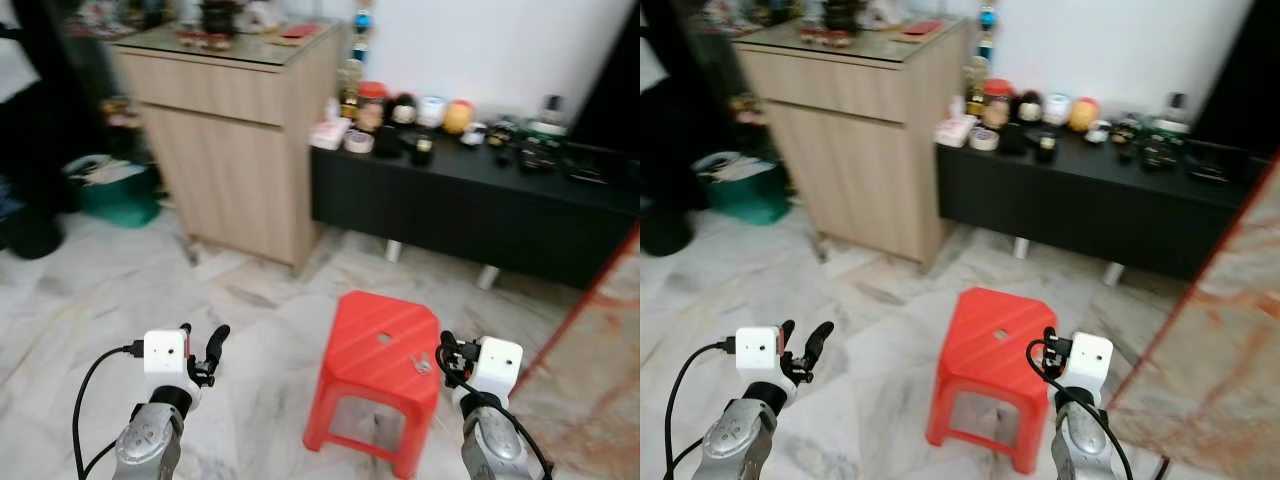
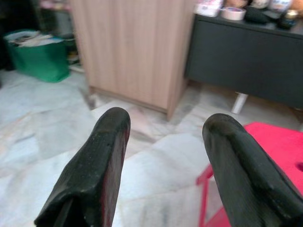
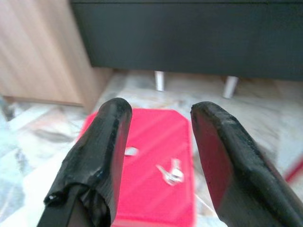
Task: Hang keys on a hook
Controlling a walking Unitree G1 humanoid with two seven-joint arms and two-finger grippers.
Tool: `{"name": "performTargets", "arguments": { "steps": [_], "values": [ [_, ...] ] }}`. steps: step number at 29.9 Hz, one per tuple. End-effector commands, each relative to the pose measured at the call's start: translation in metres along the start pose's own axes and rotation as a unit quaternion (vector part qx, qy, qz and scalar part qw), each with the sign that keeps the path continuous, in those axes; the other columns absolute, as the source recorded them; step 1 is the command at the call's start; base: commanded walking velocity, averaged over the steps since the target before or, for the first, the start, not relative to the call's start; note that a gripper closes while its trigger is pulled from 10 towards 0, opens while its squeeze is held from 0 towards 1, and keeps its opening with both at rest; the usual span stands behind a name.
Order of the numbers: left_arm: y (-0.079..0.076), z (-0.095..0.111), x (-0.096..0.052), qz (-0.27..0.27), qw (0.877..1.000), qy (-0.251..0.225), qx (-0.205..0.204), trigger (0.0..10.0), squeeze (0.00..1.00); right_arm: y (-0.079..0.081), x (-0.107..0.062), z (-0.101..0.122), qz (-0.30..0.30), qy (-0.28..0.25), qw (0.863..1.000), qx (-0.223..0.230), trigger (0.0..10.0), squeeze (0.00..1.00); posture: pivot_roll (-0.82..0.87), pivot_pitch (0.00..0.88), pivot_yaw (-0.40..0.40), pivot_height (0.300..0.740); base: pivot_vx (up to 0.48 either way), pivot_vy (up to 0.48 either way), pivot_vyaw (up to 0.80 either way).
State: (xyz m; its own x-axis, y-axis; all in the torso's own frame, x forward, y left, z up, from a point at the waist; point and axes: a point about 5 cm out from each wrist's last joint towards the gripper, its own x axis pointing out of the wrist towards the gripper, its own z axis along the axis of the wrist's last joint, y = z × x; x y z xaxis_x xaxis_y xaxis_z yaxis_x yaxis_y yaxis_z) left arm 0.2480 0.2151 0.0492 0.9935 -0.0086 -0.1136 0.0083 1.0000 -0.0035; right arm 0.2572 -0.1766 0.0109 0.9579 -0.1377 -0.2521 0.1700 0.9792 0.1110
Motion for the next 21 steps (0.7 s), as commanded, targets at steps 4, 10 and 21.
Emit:
{"name": "performTargets", "arguments": {
  "steps": [4,10,21],
  "values": [
    [-0.0043,0.0066,0.0038,-0.013,1.000,-0.011,-0.002,10.0,0.00,-0.0021,0.0007,0.0000,-0.004,0.001,1.000,0.003,10.0,0.00,0.04,0.000,-0.005,0.728,0.267,0.000,0.00],
    [-0.0045,0.0072,0.0039,-0.015,1.000,-0.012,-0.002,10.0,0.00,-0.0029,0.0008,-0.0004,-0.005,0.002,1.000,-0.001,10.0,0.00,0.04,0.000,-0.004,0.728,0.301,0.000,0.00],
    [-0.0054,0.0081,0.0045,-0.020,1.000,-0.014,-0.002,10.0,0.00,-0.0044,0.0014,-0.0007,-0.009,0.003,1.000,-0.005,10.0,0.00,0.04,0.000,-0.002,0.728,0.328,0.000,0.46]
  ]
}}
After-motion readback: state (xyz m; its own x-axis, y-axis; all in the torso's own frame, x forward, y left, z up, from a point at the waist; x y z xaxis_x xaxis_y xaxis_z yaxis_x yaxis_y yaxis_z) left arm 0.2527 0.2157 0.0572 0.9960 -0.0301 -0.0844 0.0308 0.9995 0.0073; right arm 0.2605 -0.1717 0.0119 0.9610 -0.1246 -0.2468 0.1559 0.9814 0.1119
